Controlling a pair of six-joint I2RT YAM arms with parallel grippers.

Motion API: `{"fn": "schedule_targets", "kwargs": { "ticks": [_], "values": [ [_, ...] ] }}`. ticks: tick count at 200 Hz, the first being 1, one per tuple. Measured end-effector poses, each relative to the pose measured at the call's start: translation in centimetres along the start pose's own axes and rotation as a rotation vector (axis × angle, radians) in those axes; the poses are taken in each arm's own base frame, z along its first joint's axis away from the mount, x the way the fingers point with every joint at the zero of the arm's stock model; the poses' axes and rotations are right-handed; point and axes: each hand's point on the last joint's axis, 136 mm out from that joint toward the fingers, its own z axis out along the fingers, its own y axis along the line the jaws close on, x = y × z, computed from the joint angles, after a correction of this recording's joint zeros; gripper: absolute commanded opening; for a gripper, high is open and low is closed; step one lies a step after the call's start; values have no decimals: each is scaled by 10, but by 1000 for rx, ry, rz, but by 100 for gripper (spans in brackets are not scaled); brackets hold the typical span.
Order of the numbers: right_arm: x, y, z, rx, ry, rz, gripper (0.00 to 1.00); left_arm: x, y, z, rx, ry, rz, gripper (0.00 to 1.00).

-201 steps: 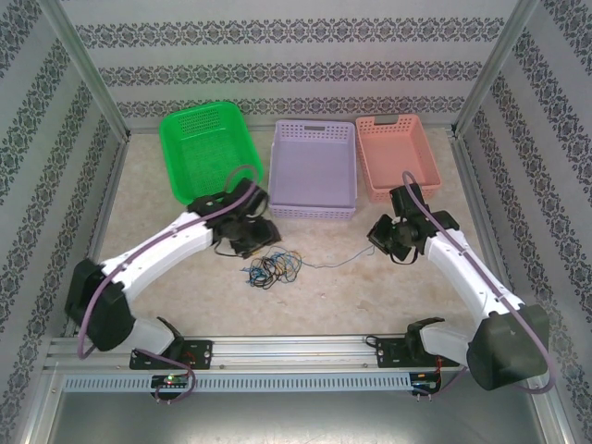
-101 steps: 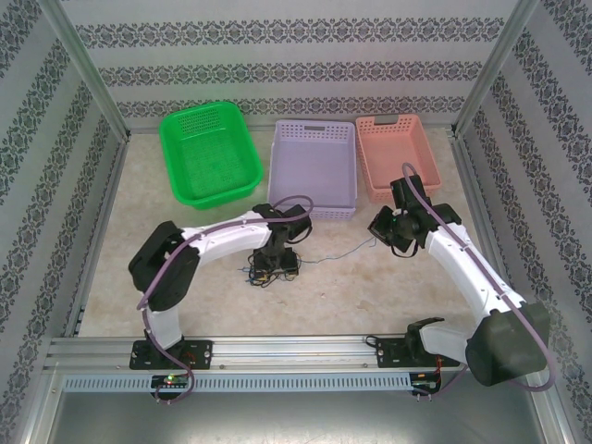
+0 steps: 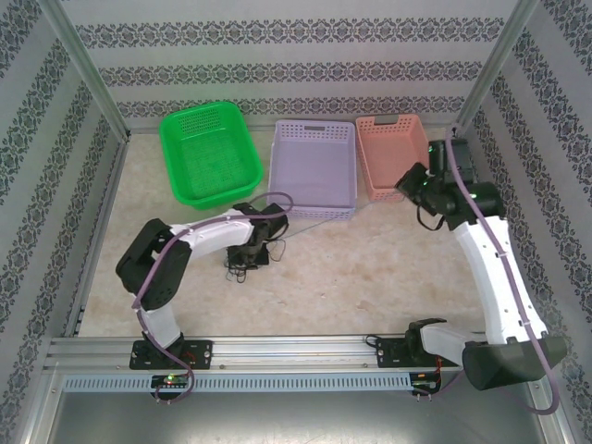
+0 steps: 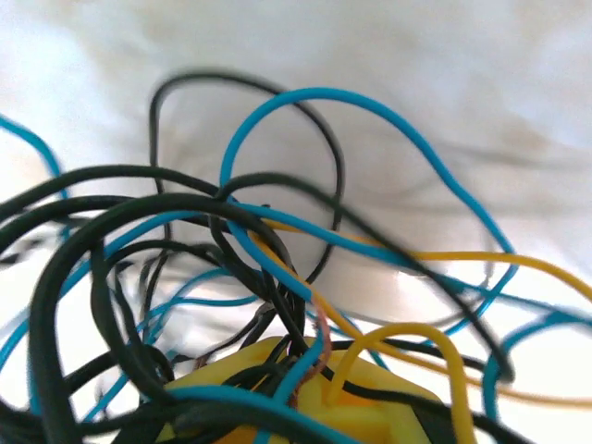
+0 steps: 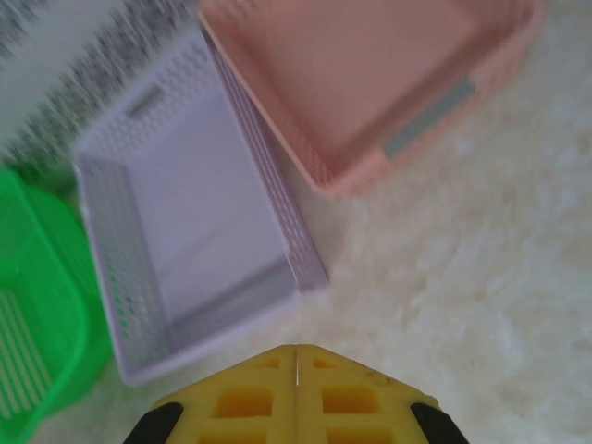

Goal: Untangle the cables

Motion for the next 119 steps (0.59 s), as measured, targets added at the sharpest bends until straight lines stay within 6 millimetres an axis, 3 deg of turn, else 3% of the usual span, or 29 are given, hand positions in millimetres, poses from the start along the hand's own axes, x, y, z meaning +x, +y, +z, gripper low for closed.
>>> {"fn": "schedule_targets", "kwargs": {
  "ticks": [36, 59, 95, 119],
  "values": [
    [-56, 29, -51, -56, -195, -28, 0, -3, 23, 6, -5, 22, -51, 0],
    [-80, 31, -75, -60, -292, -29, 0, 0, 31, 13, -12, 49, -69, 0],
    [-91, 51, -96, -149, -335, -61, 0, 0, 28, 15, 20, 64, -75, 0],
    [-80, 81, -101, -258, -304, -124, 0, -3, 19, 11, 60, 63, -78, 0]
  ]
}}
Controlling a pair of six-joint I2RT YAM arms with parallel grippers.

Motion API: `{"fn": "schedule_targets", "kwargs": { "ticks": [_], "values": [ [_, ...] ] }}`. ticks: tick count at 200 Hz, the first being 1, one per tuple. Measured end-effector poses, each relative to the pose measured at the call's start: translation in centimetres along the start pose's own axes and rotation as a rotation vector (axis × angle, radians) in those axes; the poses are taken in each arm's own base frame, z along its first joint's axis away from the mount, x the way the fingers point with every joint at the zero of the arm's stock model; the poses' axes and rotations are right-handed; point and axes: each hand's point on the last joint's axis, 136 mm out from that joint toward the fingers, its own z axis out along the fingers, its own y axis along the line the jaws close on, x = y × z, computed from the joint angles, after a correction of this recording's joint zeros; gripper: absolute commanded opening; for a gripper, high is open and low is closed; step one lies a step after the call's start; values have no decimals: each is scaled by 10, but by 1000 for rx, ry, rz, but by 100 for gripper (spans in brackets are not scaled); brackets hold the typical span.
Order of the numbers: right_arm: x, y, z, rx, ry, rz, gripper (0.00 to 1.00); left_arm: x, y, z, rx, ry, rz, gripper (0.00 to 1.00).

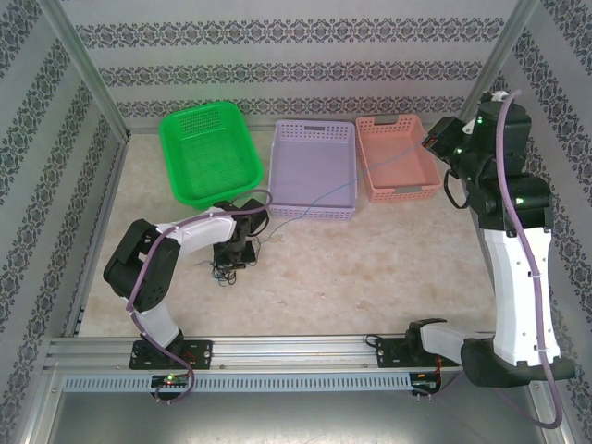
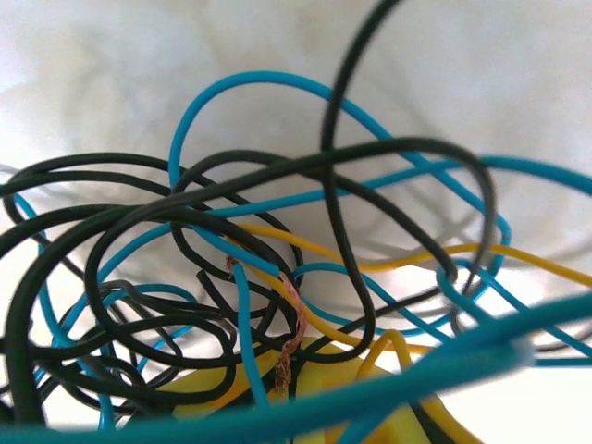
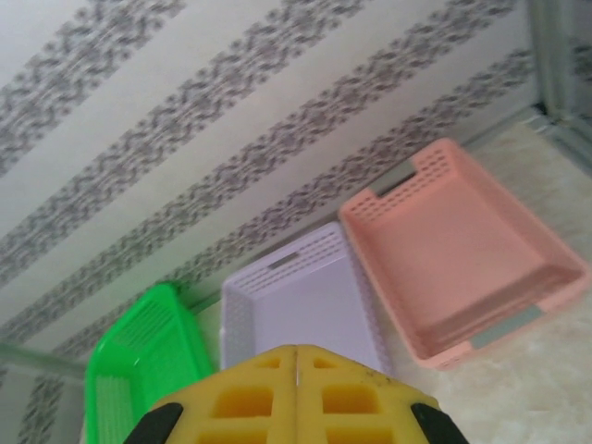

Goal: Untangle the cables

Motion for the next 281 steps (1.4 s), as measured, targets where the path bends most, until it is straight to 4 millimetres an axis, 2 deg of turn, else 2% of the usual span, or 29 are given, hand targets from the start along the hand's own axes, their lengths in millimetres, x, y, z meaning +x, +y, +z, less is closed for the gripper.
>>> {"fn": "schedule_targets", "kwargs": {
  "ticks": [25, 43, 64, 85, 110, 145, 170, 178, 204, 224, 246, 261, 281],
  "values": [
    [12, 29, -4, -106, 23, -57, 0, -9, -13, -11, 48, -21, -3, 0],
    [8, 32, -16, -116, -16, -74, 0, -16, -20, -18, 67, -40, -2, 0],
    [-17, 28, -42, -105, -120, -78, 0, -16, -19, -13, 57, -31, -3, 0],
    [-50, 39, -72, -139, -234, -75, 0, -16, -8, -2, 26, -8, -17, 0],
    [-68, 49, -92, -178, -305, -75, 0, -24, 11, 5, -8, -1, -45, 0],
    [-72, 52, -94, -184, -319, -83, 0, -34, 25, 6, -23, -7, -67, 0],
    [-71, 62, -88, -215, -296, -93, 0, -32, 18, 4, 25, 14, -69, 0],
    [-69, 65, -84, -224, -281, -97, 0, -32, 13, 1, 53, 18, -71, 5],
    [-61, 72, -78, -250, -247, -106, 0, -39, -9, -21, 174, 7, -103, 38],
    [-59, 74, -79, -263, -238, -107, 0, -46, -28, -49, 284, -21, -132, 52],
    [-51, 75, -76, -278, -216, -109, 0, -54, -49, -92, 401, -80, -139, 57],
    [-43, 77, -70, -297, -185, -103, 0, -58, -61, -125, 475, -133, -127, 58],
    [-33, 82, -59, -330, -143, -101, 0, -58, -70, -158, 550, -186, -111, 56]
  ]
}}
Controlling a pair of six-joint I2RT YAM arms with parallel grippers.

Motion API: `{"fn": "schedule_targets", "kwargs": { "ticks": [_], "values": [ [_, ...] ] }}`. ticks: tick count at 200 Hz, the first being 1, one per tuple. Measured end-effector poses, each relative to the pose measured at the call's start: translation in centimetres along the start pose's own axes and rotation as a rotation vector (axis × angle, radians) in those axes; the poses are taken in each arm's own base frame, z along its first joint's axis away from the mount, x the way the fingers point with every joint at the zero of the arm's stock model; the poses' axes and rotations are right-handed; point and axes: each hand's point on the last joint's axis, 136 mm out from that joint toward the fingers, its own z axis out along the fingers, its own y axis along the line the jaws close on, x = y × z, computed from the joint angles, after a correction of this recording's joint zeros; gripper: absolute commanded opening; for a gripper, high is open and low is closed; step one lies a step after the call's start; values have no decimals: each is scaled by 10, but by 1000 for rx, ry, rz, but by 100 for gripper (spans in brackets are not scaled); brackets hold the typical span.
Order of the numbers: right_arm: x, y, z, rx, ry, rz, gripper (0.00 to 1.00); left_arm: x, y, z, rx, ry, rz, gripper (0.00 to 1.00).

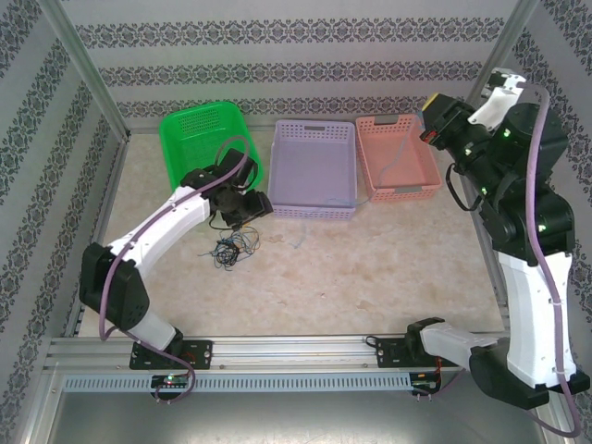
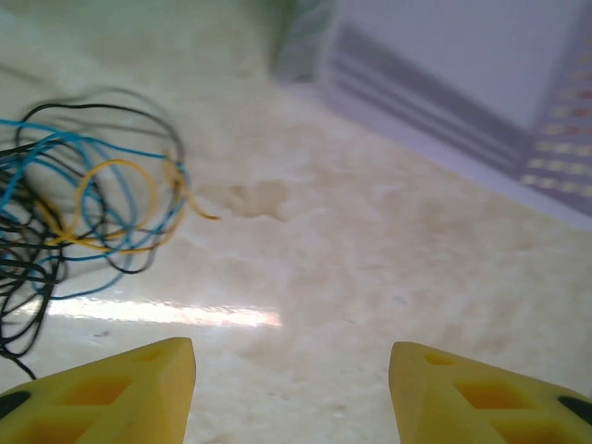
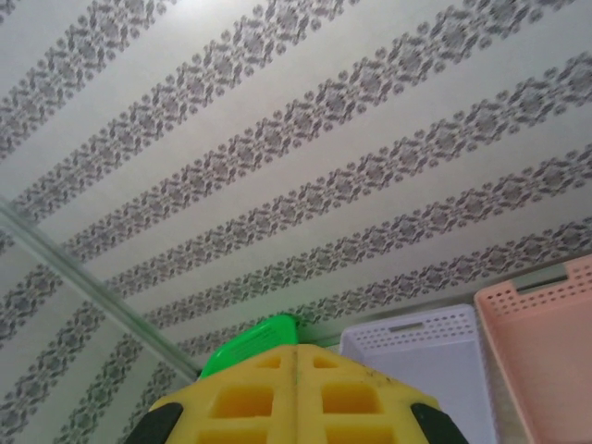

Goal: Untangle the cables

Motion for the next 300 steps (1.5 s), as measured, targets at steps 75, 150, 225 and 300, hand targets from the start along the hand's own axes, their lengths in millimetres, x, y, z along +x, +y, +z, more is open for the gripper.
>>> {"fn": "schedule_targets", "kwargs": {
  "ticks": [75, 150, 225, 300],
  "values": [
    [24, 39, 42, -241, 128, 18, 0, -5, -71, -96, 342, -257, 197, 50],
    [8, 45, 61, -257, 90, -14, 0, -8, -102, -116, 456, -332, 282, 49],
    [-58, 23, 84, -152, -114, -94, 0, -5, -103, -132, 467, -380, 310, 49],
    [-108, 6, 116, -63, -263, -253, 0, 4, -98, -128, 454, -376, 320, 50]
  ]
}}
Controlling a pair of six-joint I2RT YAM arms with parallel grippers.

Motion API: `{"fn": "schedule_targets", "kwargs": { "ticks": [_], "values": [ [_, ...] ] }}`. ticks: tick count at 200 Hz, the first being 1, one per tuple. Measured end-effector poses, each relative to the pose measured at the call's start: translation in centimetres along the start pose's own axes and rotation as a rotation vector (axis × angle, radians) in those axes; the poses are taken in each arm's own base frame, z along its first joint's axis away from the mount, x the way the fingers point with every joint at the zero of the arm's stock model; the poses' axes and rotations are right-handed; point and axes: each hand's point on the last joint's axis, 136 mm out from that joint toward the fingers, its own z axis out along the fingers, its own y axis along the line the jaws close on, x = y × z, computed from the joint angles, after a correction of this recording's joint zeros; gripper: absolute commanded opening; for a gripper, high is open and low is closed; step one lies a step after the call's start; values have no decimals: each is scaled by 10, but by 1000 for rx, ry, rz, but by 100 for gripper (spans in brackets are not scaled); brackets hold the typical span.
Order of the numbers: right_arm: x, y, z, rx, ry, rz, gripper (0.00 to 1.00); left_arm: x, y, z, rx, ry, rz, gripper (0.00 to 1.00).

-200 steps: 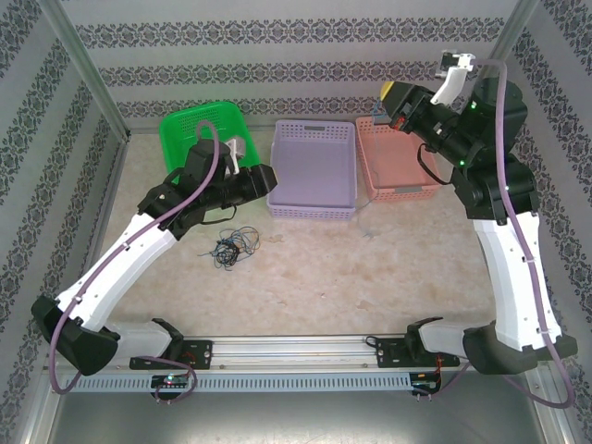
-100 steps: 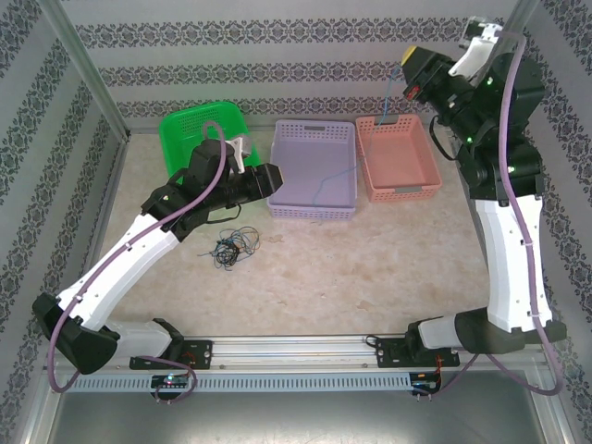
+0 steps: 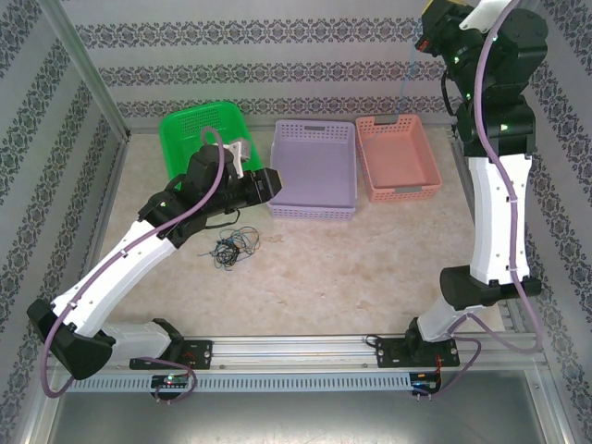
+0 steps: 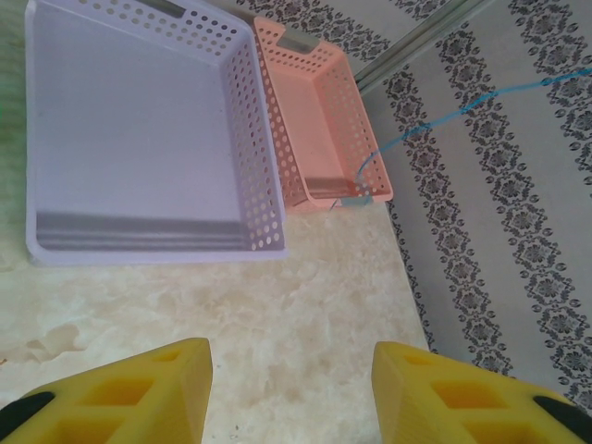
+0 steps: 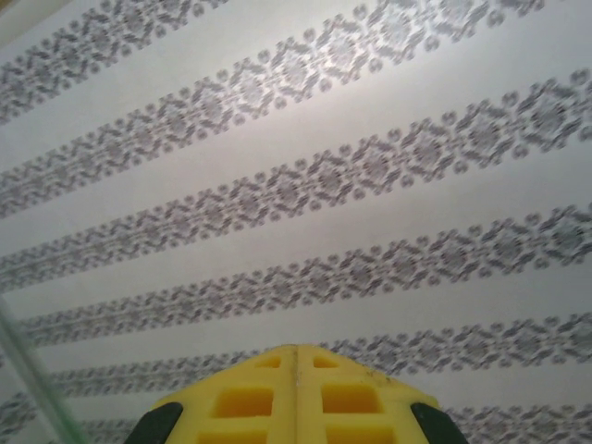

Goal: Untangle the cables

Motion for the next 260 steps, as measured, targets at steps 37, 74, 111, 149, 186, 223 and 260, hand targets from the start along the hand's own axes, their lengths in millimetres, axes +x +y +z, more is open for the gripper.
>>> {"fn": "schedule_targets", "kwargs": {
  "ticks": [37, 74, 111, 149, 186, 223, 260],
  "values": [
    [7, -35, 13, 93, 7, -39, 0, 5, -5, 1, 10, 11, 31, 52],
    [21, -70, 25, 172, 41, -64, 0, -2, -24, -1, 41, 1, 85, 52],
    [47, -112, 30, 276, 106, -79, 0, -5, -29, -3, 52, -6, 97, 52],
    [109, -161, 43, 374, 244, -60, 0, -3, -27, 3, 42, 6, 96, 52],
    [192, -207, 69, 427, 403, -16, 0, 1, -28, 5, 42, 17, 99, 52],
    [284, -256, 88, 472, 566, 89, 0, 4, -26, 5, 33, 29, 99, 52],
    [355, -290, 105, 498, 671, 204, 0, 5, -20, 1, 6, 29, 94, 52]
  ]
}}
